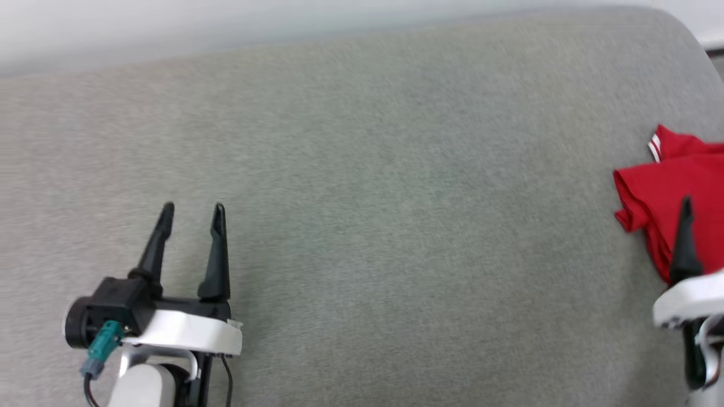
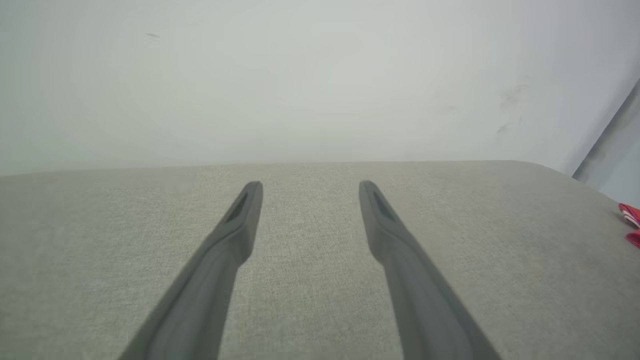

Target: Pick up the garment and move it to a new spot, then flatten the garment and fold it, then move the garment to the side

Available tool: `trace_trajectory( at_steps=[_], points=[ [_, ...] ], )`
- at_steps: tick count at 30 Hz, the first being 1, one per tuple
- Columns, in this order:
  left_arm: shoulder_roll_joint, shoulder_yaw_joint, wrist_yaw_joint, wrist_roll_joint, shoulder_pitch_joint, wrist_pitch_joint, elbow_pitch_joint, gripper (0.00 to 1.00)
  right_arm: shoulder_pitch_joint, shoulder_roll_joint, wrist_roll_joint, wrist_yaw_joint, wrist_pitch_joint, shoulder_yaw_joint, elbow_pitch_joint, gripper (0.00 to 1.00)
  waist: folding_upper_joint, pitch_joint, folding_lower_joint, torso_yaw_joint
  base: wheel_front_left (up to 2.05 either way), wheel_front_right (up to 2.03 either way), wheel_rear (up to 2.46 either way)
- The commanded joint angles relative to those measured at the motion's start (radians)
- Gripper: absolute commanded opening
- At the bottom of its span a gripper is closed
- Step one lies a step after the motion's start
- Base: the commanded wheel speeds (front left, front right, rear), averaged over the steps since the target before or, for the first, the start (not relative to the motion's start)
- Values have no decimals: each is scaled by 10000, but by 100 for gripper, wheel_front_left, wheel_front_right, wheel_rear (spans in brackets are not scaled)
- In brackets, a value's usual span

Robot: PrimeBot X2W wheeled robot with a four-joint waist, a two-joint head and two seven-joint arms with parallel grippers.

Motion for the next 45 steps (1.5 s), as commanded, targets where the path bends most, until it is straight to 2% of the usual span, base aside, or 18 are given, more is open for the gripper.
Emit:
trace_trajectory(
  at_steps=[1,5,12,18,25,45],
  points=[
    [-65,-13,-28,5,115,-35,69,100,334,98,86,-15,41,105,-314,100,0,-447,2,451,0,0,0],
    [-243,94,-48,-27,338,-73,338,100,1314,357,385,-15,426,718,-1371,100,0,-892,2,806,0,0,0],
    [-483,328,-242,78,924,-71,624,100,2752,393,1263,-15,952,1998,-2636,100,0,-1837,2,1424,0,0,0],
    [-593,335,-531,162,1499,-71,872,100,3816,393,1338,-14,1400,2208,-3814,100,0,-2603,2,1755,0,0,0],
    [-629,418,-670,268,1819,-65,1122,100,4494,396,1222,-12,1833,2577,-4871,100,0,-2961,2,1723,0,0,0],
    [-794,594,-848,483,1740,-66,1508,100,4732,396,1172,-12,2241,2795,-5410,100,0,-3011,2,1726,0,0,0]
  ],
)
